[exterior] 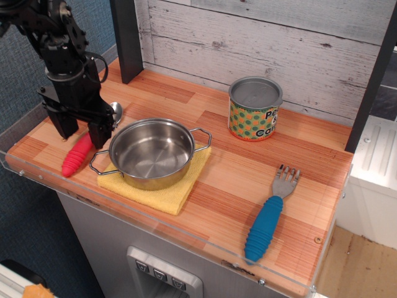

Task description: Moved red fork to the left side next to the pot

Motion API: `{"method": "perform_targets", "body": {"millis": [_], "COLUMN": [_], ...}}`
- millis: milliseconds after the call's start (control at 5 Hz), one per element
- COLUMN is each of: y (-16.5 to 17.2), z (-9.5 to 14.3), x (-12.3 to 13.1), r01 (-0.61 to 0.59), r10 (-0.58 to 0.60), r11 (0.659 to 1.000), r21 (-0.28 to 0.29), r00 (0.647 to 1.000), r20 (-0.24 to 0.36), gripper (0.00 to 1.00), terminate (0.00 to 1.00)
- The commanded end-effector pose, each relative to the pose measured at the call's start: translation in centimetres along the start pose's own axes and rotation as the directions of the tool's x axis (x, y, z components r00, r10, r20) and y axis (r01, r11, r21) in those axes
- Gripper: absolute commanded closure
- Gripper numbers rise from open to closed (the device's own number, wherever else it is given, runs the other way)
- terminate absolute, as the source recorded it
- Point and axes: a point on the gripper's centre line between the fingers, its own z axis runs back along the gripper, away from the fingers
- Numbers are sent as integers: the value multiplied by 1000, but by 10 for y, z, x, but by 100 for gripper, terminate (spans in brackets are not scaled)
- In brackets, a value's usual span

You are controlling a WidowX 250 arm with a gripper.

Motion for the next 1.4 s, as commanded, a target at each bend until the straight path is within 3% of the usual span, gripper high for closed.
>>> {"method": "perform_targets", "body": {"millis": [0,400,600,1000,1200], "y": [10,8,-10,-53,-75], "z": [36,71,83,102,110], "x": [0,9,26,57,72], "r01": [-11,-63,-87,-132,-113], "r10": [8,57,84,131,118], "r11": [999,995,995,991,992], "r21": [44,74,39,-1,-52], "r00": [997,994,994,983,985], "r20": [74,91,72,128,126], "gripper": [0,0,0,0,0], "terminate": [0,0,0,0,100]}}
